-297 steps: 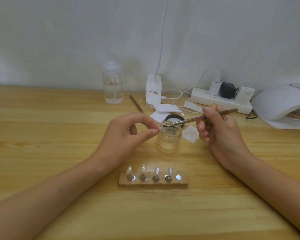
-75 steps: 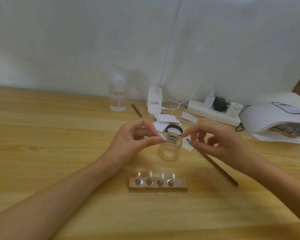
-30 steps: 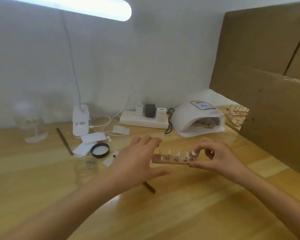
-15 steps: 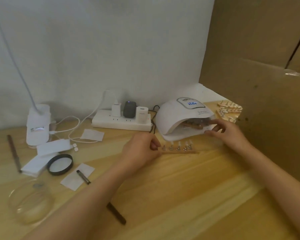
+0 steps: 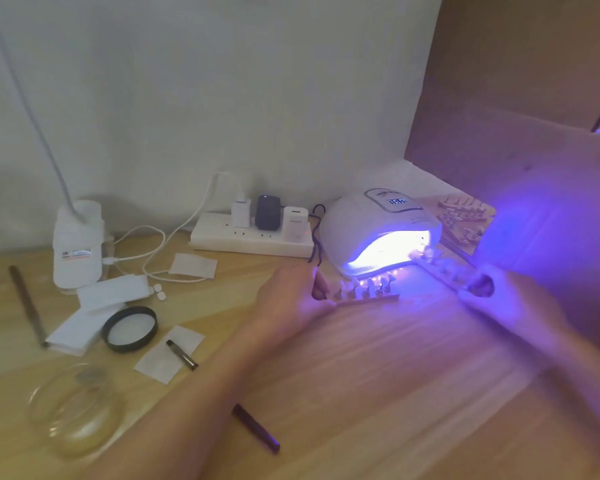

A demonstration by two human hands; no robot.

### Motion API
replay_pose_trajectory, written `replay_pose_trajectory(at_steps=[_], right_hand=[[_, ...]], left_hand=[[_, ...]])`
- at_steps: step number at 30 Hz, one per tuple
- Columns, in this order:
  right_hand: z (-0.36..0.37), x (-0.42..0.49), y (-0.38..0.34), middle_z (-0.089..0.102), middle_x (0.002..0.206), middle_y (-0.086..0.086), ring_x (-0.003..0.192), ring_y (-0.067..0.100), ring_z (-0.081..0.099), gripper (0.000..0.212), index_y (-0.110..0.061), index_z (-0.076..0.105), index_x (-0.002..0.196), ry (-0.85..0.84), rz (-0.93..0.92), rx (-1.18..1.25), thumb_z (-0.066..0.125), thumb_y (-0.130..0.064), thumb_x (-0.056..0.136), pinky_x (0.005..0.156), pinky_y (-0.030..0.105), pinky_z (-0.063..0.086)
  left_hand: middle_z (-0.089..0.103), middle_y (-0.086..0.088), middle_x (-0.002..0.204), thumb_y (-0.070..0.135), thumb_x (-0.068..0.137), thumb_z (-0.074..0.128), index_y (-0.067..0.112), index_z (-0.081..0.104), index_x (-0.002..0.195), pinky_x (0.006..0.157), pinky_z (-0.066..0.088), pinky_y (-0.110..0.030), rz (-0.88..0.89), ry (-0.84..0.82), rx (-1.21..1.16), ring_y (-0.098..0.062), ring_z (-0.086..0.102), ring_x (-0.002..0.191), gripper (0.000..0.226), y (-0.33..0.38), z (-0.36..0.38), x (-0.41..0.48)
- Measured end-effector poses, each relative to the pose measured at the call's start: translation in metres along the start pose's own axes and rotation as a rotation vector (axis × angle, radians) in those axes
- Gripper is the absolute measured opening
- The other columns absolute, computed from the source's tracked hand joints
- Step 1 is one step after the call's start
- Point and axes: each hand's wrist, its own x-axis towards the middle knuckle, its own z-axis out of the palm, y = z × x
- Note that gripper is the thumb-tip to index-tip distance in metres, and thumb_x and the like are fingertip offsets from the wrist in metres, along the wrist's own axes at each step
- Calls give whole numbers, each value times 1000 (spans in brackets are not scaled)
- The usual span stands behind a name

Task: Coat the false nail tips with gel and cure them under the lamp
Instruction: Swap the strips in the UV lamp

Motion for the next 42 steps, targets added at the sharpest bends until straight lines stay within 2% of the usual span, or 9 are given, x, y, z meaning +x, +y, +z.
replay_pose_trajectory(at_steps=[7, 19, 23, 27, 32, 34, 36, 39, 42], right_hand=[[-4, -5, 2, 62, 76, 1, 68, 18, 55, 39, -14, 57, 74, 54, 123, 20, 72, -48, 85, 53, 33, 37], [18, 37, -39, 65, 81, 8, 76, 29, 59, 48, -12, 63, 78, 129, 311, 76, 69, -60, 83, 68, 34, 45], [14, 27, -23, 66, 82, -3, 75, 16, 59, 22, -21, 69, 86, 96, -10, 214, 70, -44, 87, 59, 31, 40], [11, 19, -5, 59, 92, -23, 77, -1, 53, 17, -40, 63, 112, 14, -385, -14, 54, -33, 99, 53, 28, 37], [13, 41, -11, 68, 109, 1, 99, 27, 64, 43, -31, 46, 144, -25, -146, -290, 42, -41, 103, 67, 35, 47], [13, 41, -18, 69, 103, 2, 94, 28, 64, 40, -29, 48, 142, 11, -116, -261, 45, -37, 102, 68, 36, 47], [12, 34, -21, 64, 81, -5, 73, 16, 59, 26, -31, 63, 122, 57, -237, 8, 57, -24, 98, 59, 32, 42], [6, 16, -37, 59, 75, -8, 60, 3, 47, 36, -40, 68, 111, -254, -468, 423, 78, -19, 83, 58, 20, 40], [14, 5, -59, 62, 75, -14, 59, 0, 48, 38, -37, 70, 108, -341, -561, 432, 84, -21, 76, 56, 13, 37]], left_hand=[[59, 12, 86, 31, 83, 77, 29, 57, 89, 79, 53, -31, -1, -16, 21, -11, 59, 92, 20, 4, -2, -2], [58, 12, 86, 32, 84, 77, 24, 65, 97, 80, 52, -30, 9, -11, 9, -10, 60, 92, 20, 4, -4, -3], [56, 13, 85, 33, 84, 77, 26, 63, 95, 79, 52, -29, 12, -14, 9, -10, 59, 91, 19, 4, -4, -1], [54, 15, 82, 33, 83, 77, 29, 57, 89, 75, 48, -26, 19, -11, 8, -8, 55, 87, 21, 2, -2, -1], [55, 17, 81, 34, 82, 78, 29, 57, 86, 73, 48, -25, 18, -13, -1, -7, 55, 85, 21, 1, -3, 0], [55, 17, 80, 34, 81, 78, 31, 57, 85, 73, 48, -26, 15, -8, -3, -6, 55, 85, 22, 0, -2, 0], [56, 17, 79, 34, 81, 79, 31, 57, 84, 73, 49, -26, 9, -3, -5, -6, 55, 84, 22, 1, -2, -1], [58, 16, 82, 34, 81, 78, 31, 58, 87, 73, 49, -27, 4, 1, -3, -6, 56, 84, 22, 1, -1, -2], [59, 15, 84, 35, 82, 78, 29, 61, 93, 75, 51, -27, 25, 11, 11, -5, 57, 85, 21, 3, -1, -3]])
